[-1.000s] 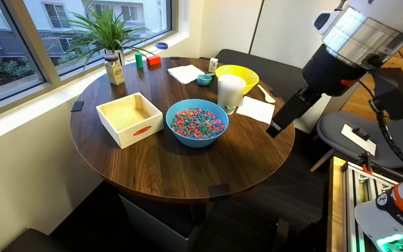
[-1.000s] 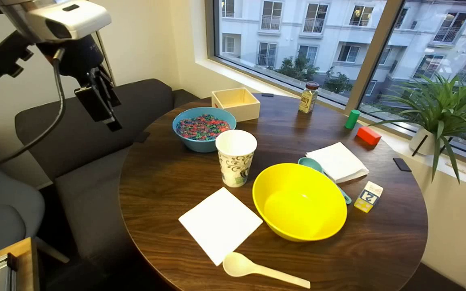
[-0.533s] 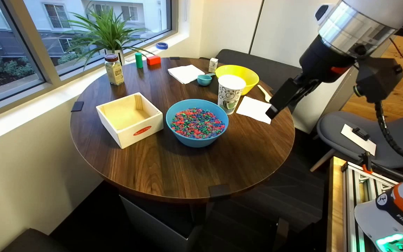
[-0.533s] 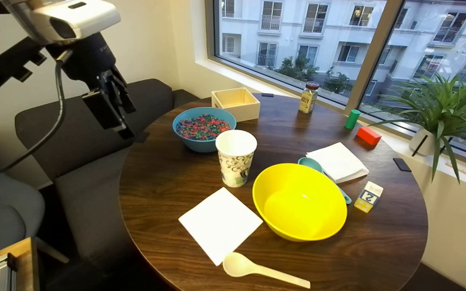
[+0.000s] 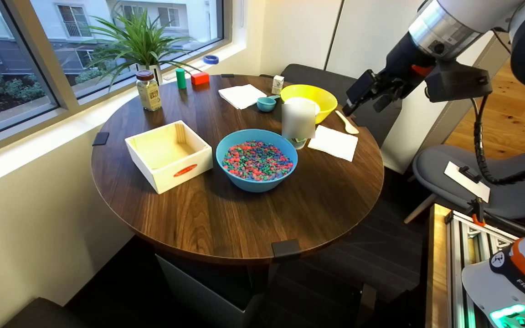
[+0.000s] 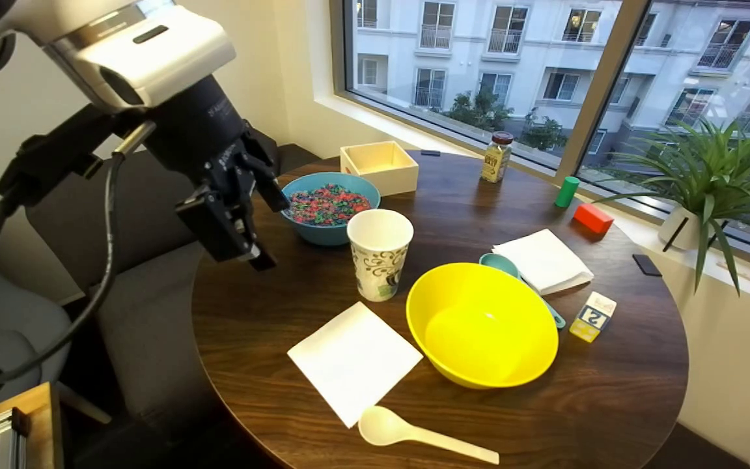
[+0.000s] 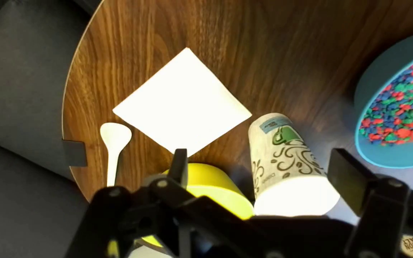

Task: Put the yellow bowl on top of the paper cup

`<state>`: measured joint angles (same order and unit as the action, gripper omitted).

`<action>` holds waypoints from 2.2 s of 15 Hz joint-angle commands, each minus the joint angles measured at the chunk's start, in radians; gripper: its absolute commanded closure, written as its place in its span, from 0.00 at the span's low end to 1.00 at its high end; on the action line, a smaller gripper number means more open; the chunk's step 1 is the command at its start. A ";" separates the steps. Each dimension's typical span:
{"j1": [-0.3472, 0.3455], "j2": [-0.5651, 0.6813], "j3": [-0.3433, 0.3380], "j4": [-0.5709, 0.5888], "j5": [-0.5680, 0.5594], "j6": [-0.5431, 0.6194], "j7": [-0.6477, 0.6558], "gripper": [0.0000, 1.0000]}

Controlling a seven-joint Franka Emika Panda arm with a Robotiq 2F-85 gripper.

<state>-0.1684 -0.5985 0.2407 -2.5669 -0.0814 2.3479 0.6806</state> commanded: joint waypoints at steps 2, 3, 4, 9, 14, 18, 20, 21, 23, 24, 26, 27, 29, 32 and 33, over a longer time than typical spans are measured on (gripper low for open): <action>0.012 0.002 -0.012 0.000 -0.011 -0.002 0.017 0.00; -0.015 0.006 -0.005 0.004 -0.039 -0.018 0.033 0.00; -0.033 0.008 -0.014 0.003 -0.050 -0.011 0.037 0.00; -0.126 0.033 -0.054 0.006 -0.143 0.017 0.048 0.00; -0.169 0.131 -0.124 0.024 -0.195 0.116 0.011 0.00; -0.181 0.232 -0.163 0.065 -0.213 0.201 -0.012 0.00; -0.171 0.286 -0.179 0.094 -0.201 0.240 -0.026 0.00; -0.167 0.308 -0.184 0.109 -0.199 0.254 -0.032 0.00; -0.159 0.360 -0.192 0.143 -0.198 0.277 -0.043 0.00; -0.162 0.387 -0.191 0.165 -0.208 0.272 -0.032 0.00; -0.159 0.431 -0.198 0.203 -0.221 0.257 -0.014 0.00; -0.153 0.449 -0.204 0.219 -0.223 0.253 -0.013 0.00; -0.141 0.482 -0.219 0.250 -0.227 0.232 -0.003 0.00; -0.119 0.525 -0.250 0.287 -0.227 0.219 -0.012 0.00; -0.109 0.537 -0.260 0.295 -0.217 0.213 -0.019 0.00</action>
<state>-0.3192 -0.1084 0.0195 -2.3181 -0.2891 2.6035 0.6502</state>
